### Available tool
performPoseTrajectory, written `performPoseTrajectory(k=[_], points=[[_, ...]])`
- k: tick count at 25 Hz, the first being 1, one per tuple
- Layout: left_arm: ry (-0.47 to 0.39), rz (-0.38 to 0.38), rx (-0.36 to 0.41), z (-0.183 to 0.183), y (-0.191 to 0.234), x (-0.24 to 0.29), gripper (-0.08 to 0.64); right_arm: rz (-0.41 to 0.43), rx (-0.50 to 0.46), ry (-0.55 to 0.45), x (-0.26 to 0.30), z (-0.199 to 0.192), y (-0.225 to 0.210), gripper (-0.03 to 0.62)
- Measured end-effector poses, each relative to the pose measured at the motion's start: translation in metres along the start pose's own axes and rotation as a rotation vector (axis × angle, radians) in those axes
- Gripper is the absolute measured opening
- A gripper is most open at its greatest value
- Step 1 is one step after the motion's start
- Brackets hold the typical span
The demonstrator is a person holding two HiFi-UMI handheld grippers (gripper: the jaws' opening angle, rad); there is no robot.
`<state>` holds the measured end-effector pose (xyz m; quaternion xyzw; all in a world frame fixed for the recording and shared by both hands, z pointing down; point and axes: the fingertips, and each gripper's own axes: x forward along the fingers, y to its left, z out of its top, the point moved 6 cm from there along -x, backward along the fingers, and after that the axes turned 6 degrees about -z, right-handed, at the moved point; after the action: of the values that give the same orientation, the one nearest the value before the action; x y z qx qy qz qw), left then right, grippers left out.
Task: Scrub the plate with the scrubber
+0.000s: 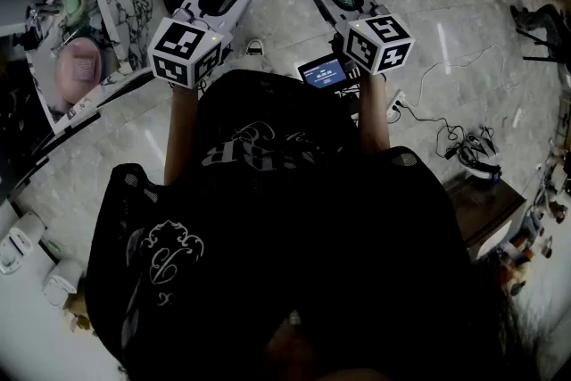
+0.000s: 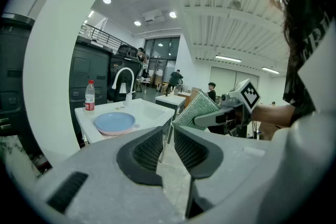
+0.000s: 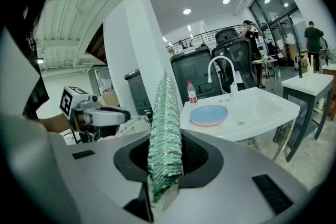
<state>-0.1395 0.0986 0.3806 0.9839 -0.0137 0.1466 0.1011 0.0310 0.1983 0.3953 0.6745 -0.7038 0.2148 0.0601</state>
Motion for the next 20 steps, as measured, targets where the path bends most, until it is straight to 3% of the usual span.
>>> performPoseTrajectory(k=[20], points=[[-0.001, -0.04, 0.019, 0.016, 0.042, 0.018, 0.08, -0.022, -0.006, -0.028, 0.036, 0.025, -0.012, 0.091]])
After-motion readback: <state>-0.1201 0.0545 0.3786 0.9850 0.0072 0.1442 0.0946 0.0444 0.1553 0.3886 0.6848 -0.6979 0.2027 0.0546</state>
